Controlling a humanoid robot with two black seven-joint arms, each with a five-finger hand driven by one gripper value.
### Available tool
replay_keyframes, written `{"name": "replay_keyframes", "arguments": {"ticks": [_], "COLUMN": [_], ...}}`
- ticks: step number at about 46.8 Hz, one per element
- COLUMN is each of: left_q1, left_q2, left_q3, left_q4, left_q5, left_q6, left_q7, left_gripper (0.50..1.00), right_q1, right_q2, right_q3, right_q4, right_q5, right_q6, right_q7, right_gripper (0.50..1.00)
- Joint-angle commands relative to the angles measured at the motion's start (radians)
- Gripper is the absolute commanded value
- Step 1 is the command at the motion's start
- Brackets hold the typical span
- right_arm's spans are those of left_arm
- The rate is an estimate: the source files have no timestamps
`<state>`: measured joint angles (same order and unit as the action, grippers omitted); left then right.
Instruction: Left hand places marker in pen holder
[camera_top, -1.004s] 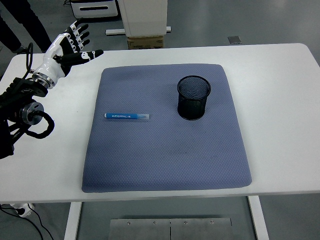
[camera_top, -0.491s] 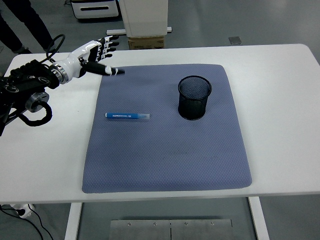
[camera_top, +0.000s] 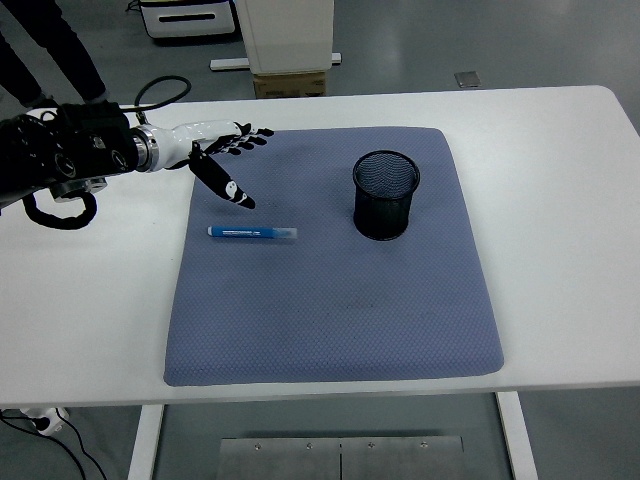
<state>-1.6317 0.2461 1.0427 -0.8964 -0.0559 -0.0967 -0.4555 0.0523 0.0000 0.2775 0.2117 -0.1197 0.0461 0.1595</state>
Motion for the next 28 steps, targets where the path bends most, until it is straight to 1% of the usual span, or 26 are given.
{"name": "replay_keyframes", "arguments": {"ticks": [1,7,11,15,20,28], "left_q1": [-0.022,-0.060,-0.082,-0.097,-0.112,-0.129], "left_q2": [-0.001,-0.008,-0.028,-0.033,-0.045,-0.053], "left_q3": [0.003,0.003,0.003,0.003,0.003,0.003], "left_q4": [-0.003,-0.004,-0.015,-0.027,-0.029,-0.026], "left_q5": [0.027,0.135,0.223,0.329,0.430,0.501], "left_q6": [-0.006,-0.032,-0.086,-0.139,-0.146,-0.143], "left_q7": [-0.002,-0.003,-0.006,-0.006,-0.006,-0.003], "left_gripper": [1.000,1.000,1.000,1.000,1.000,1.000], "right_q1": [0.000,0.000,0.000,0.000,0.000,0.000], "right_q2": [0.000,0.000,0.000,0.000,0.000,0.000], "right_q3": [0.000,0.000,0.000,0.000,0.000,0.000], "right_q4": [0.000,0.000,0.000,0.000,0.000,0.000], "right_q5": [0.000,0.000,0.000,0.000,0.000,0.000], "right_q6": [0.000,0.000,0.000,0.000,0.000,0.000], "right_q7": [0.000,0.000,0.000,0.000,0.000,0.000], "right_gripper": [1.000,1.000,1.000,1.000,1.000,1.000]}}
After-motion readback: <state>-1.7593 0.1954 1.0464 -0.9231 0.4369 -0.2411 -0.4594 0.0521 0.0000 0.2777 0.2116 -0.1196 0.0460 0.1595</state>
